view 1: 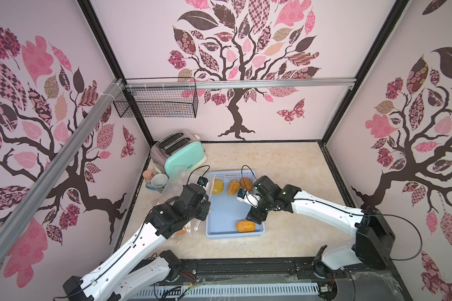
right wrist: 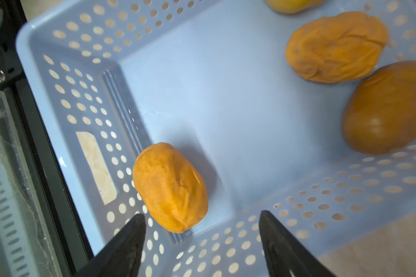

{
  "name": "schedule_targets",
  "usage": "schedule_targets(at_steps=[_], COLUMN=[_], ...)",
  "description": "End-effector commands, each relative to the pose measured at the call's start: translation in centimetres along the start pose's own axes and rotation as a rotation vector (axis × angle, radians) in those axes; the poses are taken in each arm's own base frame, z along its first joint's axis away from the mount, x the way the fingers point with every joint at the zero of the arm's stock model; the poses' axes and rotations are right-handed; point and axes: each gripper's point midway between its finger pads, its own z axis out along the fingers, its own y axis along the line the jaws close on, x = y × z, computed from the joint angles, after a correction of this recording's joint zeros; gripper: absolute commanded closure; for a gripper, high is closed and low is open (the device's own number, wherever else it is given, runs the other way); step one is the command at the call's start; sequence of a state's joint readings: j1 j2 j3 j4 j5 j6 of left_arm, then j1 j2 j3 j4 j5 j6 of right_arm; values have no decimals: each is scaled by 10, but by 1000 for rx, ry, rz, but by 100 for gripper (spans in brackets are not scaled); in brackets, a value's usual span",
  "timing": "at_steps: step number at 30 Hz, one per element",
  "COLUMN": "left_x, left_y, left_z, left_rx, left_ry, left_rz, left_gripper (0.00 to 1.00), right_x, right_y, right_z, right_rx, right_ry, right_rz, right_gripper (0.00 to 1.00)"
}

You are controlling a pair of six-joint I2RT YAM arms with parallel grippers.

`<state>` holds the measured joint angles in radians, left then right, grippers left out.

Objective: Put the potatoes into a zipper bag and zip it
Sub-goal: Pick up the potato from the basket.

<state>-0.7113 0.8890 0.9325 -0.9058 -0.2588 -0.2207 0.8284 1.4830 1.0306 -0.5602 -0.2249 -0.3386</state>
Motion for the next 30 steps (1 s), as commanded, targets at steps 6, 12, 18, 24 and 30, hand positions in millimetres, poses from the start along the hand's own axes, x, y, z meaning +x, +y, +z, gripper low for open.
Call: schedule_targets(at_steps=[6,12,18,24,30], left_x=[-2,-3,-3,-4,-3], left_y=[8,8,9,9,11], left_z=[-2,-4,-3,-5,-4], left_rx=[-29,-29,-29,-27,-41], left_ry=[-48,-55,-54,-68,-64], left_rz=[-22,-22,-21,-19,-22], left_gripper=[100,100,100,100,100], right_x=[13,23,33,27,-5], right_y=[17,24,22,13,16], right_z=[32,44,63,73,59], right_rx=[-69,-110,-117,-84,-77], right_ry=[102,143,205,211,66], right_rz=[-87,-104,-87,-80,-57], right_gripper=[16,13,22,29,40])
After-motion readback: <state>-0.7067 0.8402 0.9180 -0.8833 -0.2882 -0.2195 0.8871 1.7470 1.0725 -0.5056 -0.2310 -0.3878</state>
